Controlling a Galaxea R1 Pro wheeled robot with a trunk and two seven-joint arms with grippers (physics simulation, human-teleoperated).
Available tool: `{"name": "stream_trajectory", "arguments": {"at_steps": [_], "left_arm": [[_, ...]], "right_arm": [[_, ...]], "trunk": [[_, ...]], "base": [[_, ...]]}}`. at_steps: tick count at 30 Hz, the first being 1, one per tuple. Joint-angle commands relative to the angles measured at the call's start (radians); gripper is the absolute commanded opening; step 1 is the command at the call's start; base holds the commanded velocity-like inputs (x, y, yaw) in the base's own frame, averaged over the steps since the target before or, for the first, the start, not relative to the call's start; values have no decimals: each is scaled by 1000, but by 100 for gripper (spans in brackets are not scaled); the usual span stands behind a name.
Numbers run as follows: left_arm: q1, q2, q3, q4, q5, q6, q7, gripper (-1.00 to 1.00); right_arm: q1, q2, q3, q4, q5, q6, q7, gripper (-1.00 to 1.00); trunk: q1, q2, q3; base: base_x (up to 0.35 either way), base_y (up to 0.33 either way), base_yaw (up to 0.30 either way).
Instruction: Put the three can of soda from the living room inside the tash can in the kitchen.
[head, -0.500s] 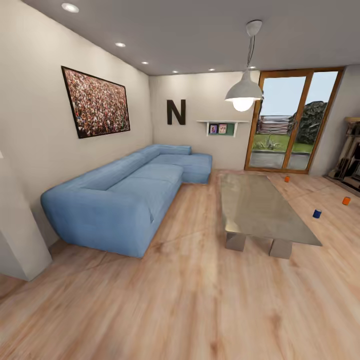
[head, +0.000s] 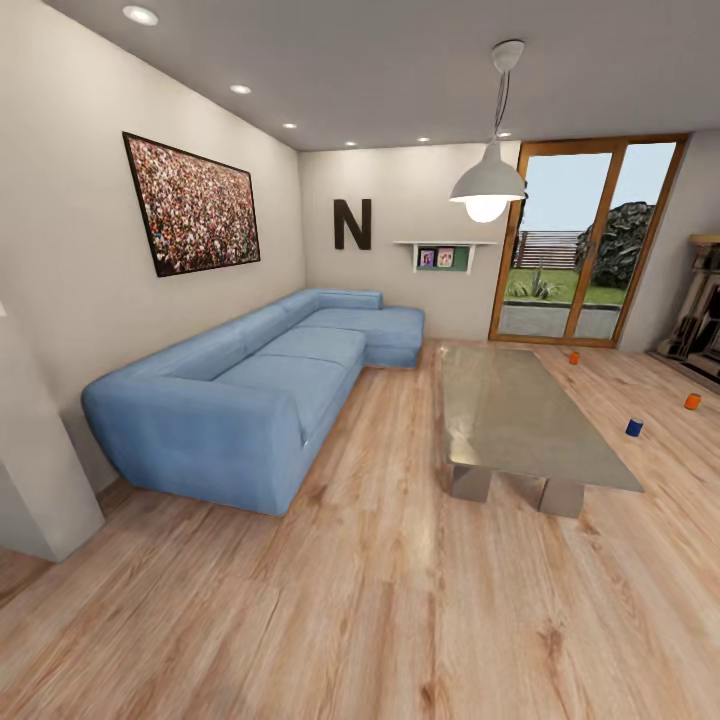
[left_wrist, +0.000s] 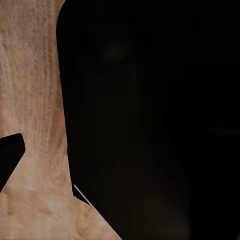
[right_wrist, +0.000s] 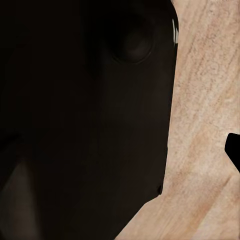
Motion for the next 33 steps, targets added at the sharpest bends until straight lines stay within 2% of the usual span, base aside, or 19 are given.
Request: {"name": "stream_trajectory", "arguments": {"at_steps": [1,9,13,20,21,23,24,28,29,30,31,33], "left_arm": [[0,0,0,0,0,0,0,100],[0,-1,0,0,0,0,0,100],[-17,10,3,-20,1,-17,0,100],[-26,17,3,-60,2,-57,3,100],[-27,18,3,-175,3,-162,2,100],[-27,18,4,-220,3,-168,1,100],[-27,18,6,-300,3,-171,0,100],[-25,18,6,-443,3,-171,-1,100],[-24,18,5,-534,3,-169,-2,100],[-23,18,4,-583,3,-166,-2,100],[-20,17,2,-684,3,-162,-2,100],[-11,16,0,-786,2,-157,-2,100]], "right_arm": [[0,0,0,0,0,0,0,100],[0,0,0,0,1,-1,1,100],[0,-19,-1,-18,4,-19,-1,100],[0,-29,-3,-57,4,-59,0,100],[0,-30,-2,-196,4,-128,1,100],[0,-30,-2,-242,4,-131,2,100],[0,-30,0,-319,3,-135,3,100],[0,-31,0,-414,4,-166,6,100],[-1,-32,-1,-451,4,-179,7,100],[-1,-34,-2,-468,4,-184,8,100],[-3,-36,-2,-501,4,-192,13,100],[-4,-38,-3,-537,3,-197,28,100]], "trunk": [[0,0,0],[0,0,0],[0,0,0],[0,0,0],[0,0,0],[0,0,0],[0,0,0],[0,0,0],[0,0,0],[0,0,0],[0,0,0],[0,0,0]], "base": [[0,0,0],[0,0,0],[0,0,0],[0,0,0],[0,0,0],[0,0,0],[0,0,0],[0,0,0],[0,0,0],[0,0,0],[0,0,0],[0,0,0]]}}
